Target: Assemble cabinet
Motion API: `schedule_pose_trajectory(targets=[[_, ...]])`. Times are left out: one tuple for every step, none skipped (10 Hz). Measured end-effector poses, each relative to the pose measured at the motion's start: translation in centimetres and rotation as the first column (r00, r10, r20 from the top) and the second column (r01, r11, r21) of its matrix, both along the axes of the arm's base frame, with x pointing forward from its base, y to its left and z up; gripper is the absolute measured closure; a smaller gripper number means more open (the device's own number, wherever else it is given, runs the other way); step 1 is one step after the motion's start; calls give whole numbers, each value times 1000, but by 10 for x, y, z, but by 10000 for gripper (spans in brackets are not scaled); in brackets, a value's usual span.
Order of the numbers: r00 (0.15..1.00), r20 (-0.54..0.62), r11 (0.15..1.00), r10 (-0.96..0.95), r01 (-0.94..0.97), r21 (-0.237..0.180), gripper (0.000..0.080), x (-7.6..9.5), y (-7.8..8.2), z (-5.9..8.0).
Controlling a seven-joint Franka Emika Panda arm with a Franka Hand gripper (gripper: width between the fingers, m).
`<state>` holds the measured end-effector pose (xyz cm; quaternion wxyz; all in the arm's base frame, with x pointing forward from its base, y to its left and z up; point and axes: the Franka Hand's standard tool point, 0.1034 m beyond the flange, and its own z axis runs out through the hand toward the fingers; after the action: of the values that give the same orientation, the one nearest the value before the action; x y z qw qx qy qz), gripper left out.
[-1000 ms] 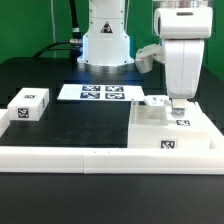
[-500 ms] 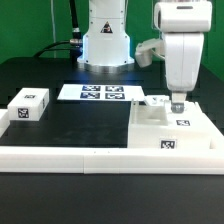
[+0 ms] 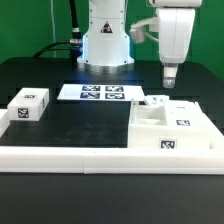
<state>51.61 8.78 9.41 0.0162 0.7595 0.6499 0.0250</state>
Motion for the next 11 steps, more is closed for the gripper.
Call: schedule_pose_trajectory(targets=[[1000, -2, 1000, -1, 1, 1, 2, 1, 0, -2], [1000, -2, 1000, -1, 1, 1, 2, 1, 0, -2], [1000, -3, 1000, -1, 1, 1, 2, 1, 0, -2], [1000, -3, 1000, -1, 1, 1, 2, 1, 0, -2], [1000, -5, 1000, -1, 1, 1, 2, -1, 0, -3], [1000, -4, 1000, 13, -13, 3, 2, -9, 4, -7], [999, -10, 1000, 32, -31, 2, 2, -21, 8, -9], [998, -17, 998, 56, -56, 1, 2, -30, 13, -11], [997, -24, 997, 75, -75, 0, 2, -39, 16, -14], [996, -29, 996, 89, -89, 2, 2, -48, 18, -17], [996, -37, 997, 79, -79, 3, 2, -51, 18, -20]])
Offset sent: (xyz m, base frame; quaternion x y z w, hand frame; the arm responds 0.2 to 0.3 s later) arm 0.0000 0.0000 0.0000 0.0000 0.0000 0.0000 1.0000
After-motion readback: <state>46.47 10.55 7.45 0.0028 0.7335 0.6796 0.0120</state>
